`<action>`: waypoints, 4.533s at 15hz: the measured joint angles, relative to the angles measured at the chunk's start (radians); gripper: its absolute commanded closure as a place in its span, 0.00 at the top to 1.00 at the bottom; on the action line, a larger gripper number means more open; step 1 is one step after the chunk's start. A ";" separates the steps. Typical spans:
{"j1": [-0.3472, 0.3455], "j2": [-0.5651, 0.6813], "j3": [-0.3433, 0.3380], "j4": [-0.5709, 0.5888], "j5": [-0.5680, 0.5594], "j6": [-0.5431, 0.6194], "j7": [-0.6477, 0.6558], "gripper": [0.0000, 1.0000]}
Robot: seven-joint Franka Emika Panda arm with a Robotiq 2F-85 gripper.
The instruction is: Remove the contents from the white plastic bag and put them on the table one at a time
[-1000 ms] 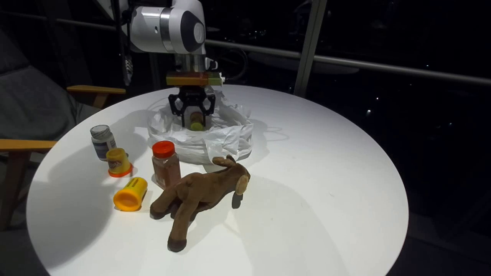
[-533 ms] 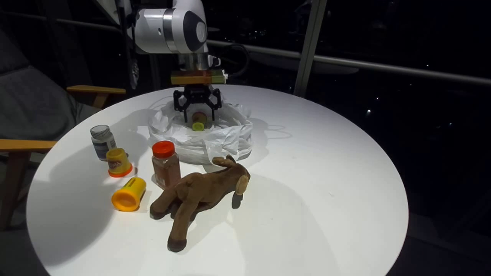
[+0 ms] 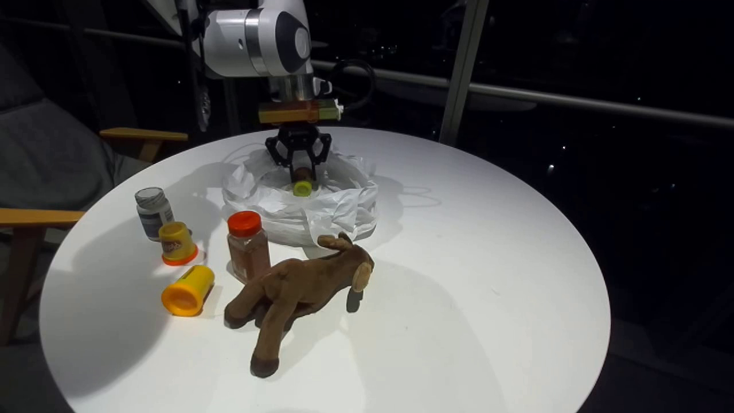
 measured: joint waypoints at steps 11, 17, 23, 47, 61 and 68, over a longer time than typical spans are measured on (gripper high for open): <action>-0.030 -0.186 -0.041 -0.097 0.000 -0.091 0.125 0.21; -0.073 -0.337 -0.097 -0.292 0.001 -0.003 0.342 0.21; -0.083 -0.344 -0.209 -0.467 -0.007 0.123 0.609 0.21; -0.109 -0.362 -0.326 -0.489 0.017 0.084 0.976 1.00; -0.084 -0.440 -0.066 -0.547 0.207 0.059 0.829 1.00; -0.066 -0.363 -0.086 -0.529 0.207 0.062 0.765 1.00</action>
